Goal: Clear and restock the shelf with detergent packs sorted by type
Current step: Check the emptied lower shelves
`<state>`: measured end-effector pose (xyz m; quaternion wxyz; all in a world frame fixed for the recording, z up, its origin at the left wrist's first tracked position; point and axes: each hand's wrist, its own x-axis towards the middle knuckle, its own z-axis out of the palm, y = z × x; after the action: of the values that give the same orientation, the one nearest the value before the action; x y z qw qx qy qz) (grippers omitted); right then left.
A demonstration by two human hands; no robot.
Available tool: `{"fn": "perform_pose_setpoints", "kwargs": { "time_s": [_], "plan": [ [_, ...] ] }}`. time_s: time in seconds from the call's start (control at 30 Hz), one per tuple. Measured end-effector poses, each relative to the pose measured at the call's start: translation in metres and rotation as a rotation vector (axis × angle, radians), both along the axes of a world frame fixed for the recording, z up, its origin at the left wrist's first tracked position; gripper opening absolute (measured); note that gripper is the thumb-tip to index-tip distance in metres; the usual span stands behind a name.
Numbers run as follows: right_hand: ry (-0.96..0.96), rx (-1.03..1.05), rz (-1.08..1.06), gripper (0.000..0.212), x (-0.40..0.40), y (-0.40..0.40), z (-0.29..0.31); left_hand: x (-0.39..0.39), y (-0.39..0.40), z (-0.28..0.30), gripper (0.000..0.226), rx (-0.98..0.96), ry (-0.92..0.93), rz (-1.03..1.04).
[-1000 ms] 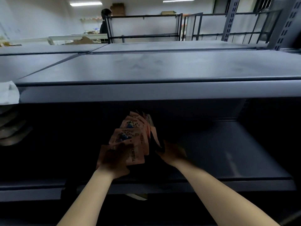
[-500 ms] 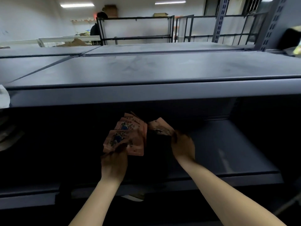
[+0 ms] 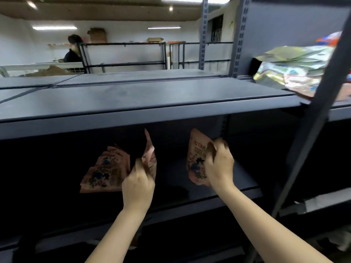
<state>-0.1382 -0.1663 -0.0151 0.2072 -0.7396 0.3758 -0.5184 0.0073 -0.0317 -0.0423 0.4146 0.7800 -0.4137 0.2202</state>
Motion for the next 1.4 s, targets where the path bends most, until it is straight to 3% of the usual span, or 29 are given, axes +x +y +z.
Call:
{"fn": "perform_pose_setpoints", "kwargs": {
  "time_s": [0.07,0.17,0.23,0.43,0.67,0.97,1.27,1.33,1.4],
  "plan": [
    [-0.017,-0.141,-0.031,0.013,-0.026,-0.002,0.007,-0.025,-0.012,0.005,0.045,-0.060,-0.029,-0.067],
    [-0.039,-0.358,-0.086,0.021,-0.064,-0.012,0.017,-0.062,-0.028,0.011,0.033,-0.133,-0.100,-0.168],
    [-0.049,-0.463,-0.126,0.013,-0.090,-0.020,0.026,-0.085,-0.038,0.015,0.031,-0.168,-0.130,-0.223],
    [-0.149,-0.625,-0.243,0.004,-0.167,-0.054,0.053,-0.163,-0.073,0.021,0.039,-0.311,-0.188,-0.288],
    [-0.314,-0.566,-0.189,0.017,-0.260,-0.115,0.096,-0.270,-0.113,0.050,0.018,-0.475,-0.093,-0.207],
    [-0.283,-0.248,-0.146,0.014,-0.362,-0.199,0.162,-0.370,-0.194,0.134,0.020,-0.659,-0.253,-0.203],
    [-0.411,-0.327,-0.470,0.024,-0.397,-0.293,0.222,-0.390,-0.278,0.197,0.025,-0.672,-0.240,-0.183],
    [-0.467,-0.408,-0.439,0.025,-0.387,-0.310,0.227,-0.389,-0.292,0.202,0.026,-0.669,-0.255,-0.184],
    [-0.438,-0.507,-0.237,0.016,-0.371,-0.326,0.219,-0.388,-0.304,0.207,0.028,-0.665,-0.292,-0.158]
  ]
}}
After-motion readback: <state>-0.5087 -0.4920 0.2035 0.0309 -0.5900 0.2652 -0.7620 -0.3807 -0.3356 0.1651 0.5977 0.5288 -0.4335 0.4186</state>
